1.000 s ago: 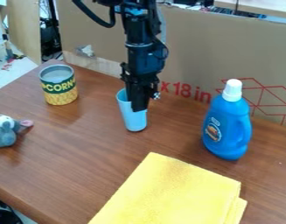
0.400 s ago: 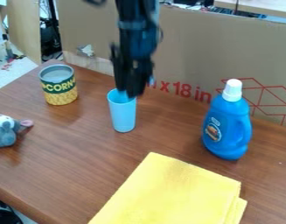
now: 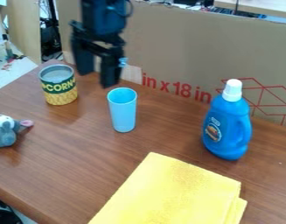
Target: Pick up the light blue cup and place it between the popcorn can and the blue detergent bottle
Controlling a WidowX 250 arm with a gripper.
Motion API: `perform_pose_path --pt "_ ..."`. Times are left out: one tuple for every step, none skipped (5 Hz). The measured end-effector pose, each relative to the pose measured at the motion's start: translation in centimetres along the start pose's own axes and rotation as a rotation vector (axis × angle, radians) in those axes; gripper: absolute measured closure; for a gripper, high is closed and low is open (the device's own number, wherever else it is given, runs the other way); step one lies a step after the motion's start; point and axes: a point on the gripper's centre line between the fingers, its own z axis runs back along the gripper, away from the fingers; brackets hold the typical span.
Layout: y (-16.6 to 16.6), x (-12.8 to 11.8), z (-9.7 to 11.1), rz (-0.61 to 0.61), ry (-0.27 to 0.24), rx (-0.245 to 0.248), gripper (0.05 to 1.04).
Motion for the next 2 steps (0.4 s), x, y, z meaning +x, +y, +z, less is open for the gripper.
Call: perform_pose_path --pt "-1.5 -4.5 0.4 0.063 0.114 -0.023 0.081" --pt "-4.9 -7.7 0.0 0.060 0.060 -0.061 0.083"
